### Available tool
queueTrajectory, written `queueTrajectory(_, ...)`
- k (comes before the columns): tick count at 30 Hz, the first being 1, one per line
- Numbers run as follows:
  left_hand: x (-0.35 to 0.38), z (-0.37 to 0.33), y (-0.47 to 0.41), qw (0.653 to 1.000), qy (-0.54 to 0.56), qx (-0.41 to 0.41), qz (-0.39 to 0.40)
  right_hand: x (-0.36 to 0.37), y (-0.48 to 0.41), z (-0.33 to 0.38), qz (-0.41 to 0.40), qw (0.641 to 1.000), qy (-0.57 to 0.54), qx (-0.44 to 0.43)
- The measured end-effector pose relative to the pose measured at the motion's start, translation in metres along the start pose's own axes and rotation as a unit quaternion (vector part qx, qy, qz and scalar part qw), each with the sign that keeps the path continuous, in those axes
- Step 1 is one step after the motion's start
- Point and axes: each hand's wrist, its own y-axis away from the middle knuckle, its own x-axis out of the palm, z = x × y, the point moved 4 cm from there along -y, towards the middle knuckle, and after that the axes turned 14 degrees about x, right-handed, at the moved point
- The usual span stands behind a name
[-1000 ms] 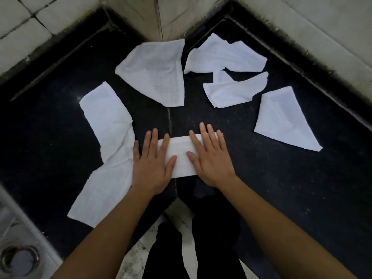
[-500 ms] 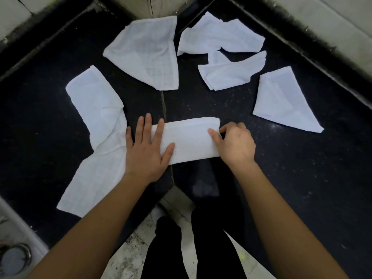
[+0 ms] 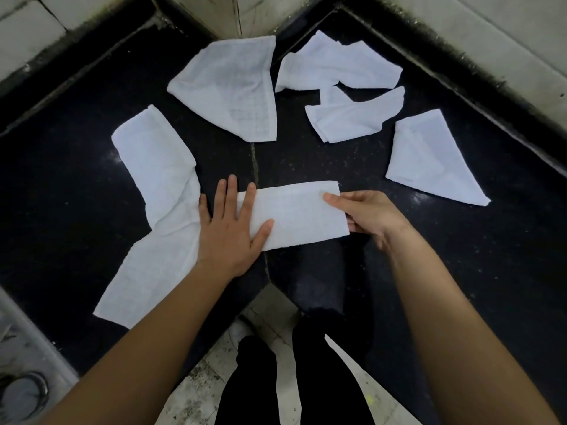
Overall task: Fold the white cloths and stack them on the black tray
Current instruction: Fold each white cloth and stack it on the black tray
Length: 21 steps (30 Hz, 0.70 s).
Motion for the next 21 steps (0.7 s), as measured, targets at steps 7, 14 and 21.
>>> queueTrajectory(7,0.0,-0.019,-0.007,0.999,0.032,0.005,0.0,-0.013,0.004,0.002,-0.107,0.993,0.005,-0.04)
queueTrajectory(14,-0.014,0.032,0.027,0.988,0.09,-0.034,-0.119,0.024,0.041,0.038,-0.235,0.938,0.132,-0.218)
queueTrajectory(21,-0.004,0.057,0.041,0.989,0.052,-0.082,-0.116,0.127,0.035,0.028,-0.187,0.9,0.28,-0.276)
